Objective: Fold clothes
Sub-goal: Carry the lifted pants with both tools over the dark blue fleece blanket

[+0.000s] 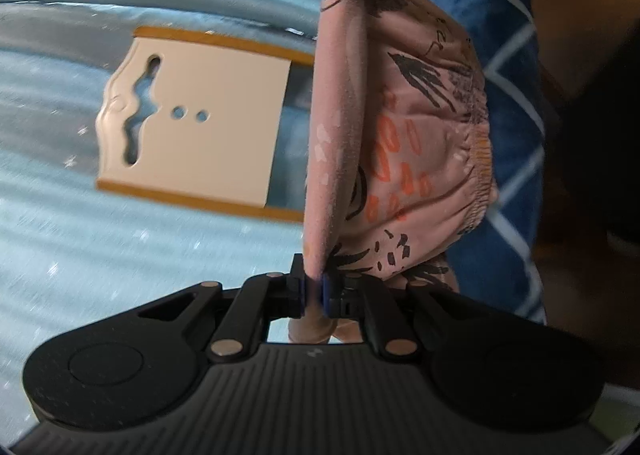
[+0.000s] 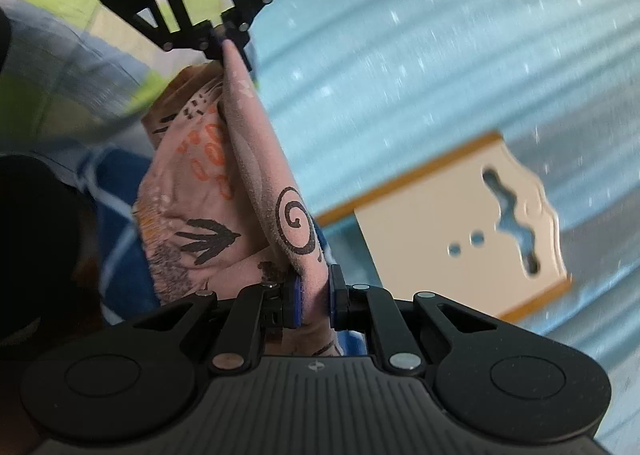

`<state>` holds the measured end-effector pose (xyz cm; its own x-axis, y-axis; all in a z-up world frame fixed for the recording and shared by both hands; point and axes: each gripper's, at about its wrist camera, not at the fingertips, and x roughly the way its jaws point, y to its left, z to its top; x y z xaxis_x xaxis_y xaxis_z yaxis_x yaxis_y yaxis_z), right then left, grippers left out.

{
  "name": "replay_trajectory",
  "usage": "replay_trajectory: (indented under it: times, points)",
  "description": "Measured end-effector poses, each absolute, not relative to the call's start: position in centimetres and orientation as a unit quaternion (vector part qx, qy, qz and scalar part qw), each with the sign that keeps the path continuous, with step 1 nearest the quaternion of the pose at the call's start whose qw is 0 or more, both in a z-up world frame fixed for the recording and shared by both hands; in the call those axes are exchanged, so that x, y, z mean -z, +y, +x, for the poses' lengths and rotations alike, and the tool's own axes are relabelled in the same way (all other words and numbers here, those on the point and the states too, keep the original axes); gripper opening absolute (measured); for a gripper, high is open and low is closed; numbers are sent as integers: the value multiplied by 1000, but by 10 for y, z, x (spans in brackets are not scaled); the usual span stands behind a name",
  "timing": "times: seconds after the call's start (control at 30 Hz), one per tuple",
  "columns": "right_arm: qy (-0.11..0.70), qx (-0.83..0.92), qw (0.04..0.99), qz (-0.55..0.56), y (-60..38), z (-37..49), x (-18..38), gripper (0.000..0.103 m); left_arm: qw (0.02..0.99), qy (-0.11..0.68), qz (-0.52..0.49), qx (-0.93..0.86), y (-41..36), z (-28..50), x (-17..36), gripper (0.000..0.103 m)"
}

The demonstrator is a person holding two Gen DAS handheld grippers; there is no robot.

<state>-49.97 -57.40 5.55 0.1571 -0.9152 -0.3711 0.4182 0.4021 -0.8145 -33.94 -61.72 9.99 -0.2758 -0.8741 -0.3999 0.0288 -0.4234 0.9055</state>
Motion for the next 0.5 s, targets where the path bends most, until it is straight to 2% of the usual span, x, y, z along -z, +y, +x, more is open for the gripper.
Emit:
replay_trajectory:
  times: [0.17,0.33,0.43,0.5]
  points:
    - [463,489,685,-278,-640,-528,-49,10,335,-431,497,675,-688,-369,-100,6]
    - [438,535,647,-320,-694,-547,-61,11,378,-445,468,663,-748,-396,-112,6]
    - [449,529,654,-301,-705,-558,-35,11,360,-442,475,671,-753,-403,-82,6]
    - [474,510,664,-271,-708,-565,2,11,334,-424,490,684,-748,-407,-44,6]
